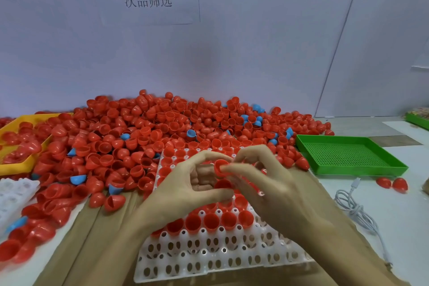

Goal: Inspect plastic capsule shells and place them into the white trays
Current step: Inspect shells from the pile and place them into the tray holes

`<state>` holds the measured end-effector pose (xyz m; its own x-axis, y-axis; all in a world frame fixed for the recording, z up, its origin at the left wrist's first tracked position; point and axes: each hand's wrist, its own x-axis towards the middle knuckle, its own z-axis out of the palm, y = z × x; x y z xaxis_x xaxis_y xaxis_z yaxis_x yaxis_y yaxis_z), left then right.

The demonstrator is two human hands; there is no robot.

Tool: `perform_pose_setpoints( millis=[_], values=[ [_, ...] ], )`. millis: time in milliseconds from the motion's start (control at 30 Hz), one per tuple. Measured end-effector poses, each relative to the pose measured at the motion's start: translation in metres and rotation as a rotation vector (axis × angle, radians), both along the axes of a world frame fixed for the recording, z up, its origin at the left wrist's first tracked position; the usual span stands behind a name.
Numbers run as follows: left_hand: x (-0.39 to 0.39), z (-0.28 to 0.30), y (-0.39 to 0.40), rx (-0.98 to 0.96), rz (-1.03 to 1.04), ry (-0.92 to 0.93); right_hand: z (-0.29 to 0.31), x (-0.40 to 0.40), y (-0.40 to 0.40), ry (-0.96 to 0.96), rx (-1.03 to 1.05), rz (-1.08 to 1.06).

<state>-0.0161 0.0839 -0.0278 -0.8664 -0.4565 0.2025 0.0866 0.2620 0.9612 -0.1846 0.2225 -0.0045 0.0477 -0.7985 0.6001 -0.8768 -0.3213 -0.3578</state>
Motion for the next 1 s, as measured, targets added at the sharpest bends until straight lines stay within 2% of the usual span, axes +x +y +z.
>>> perform_pose_setpoints(
  millis=[67, 100, 233, 367, 500, 667, 867, 933, 1000],
  values=[
    [0.002, -0.003, -0.006, -0.031, 0.033, 0.002, -0.003, -0.006, -0.004, -0.154, -0.043, -0.042],
    [0.003, -0.006, -0.011, -0.039, 0.032, -0.017, -0.001, -0.006, -0.005, -0.276, -0.005, -0.062],
    [0.007, -0.005, -0.011, 0.037, -0.011, -0.033, 0.007, -0.009, -0.008, -0.491, 0.216, 0.031],
    [0.005, -0.007, -0.009, 0.064, -0.043, -0.019, 0.007, -0.011, -0.011, -0.449, 0.325, 0.06],
    [0.005, -0.008, -0.01, 0.052, -0.033, -0.011, 0.0, -0.01, -0.014, -0.51, 0.271, 0.031],
    [0.007, -0.009, -0.017, 0.02, 0.005, -0.024, -0.02, -0.021, -0.025, -0.56, 0.212, 0.104],
    [0.008, -0.016, -0.026, -0.018, 0.152, -0.075, -0.021, -0.035, -0.05, -0.473, 0.294, 0.162],
    [0.008, -0.021, -0.031, 0.006, 0.226, -0.039, -0.017, -0.044, -0.059, -0.48, 0.343, 0.19],
    [0.01, -0.024, -0.04, 0.11, 0.346, 0.041, -0.015, -0.054, -0.067, -0.512, 0.337, 0.177]
  ],
)
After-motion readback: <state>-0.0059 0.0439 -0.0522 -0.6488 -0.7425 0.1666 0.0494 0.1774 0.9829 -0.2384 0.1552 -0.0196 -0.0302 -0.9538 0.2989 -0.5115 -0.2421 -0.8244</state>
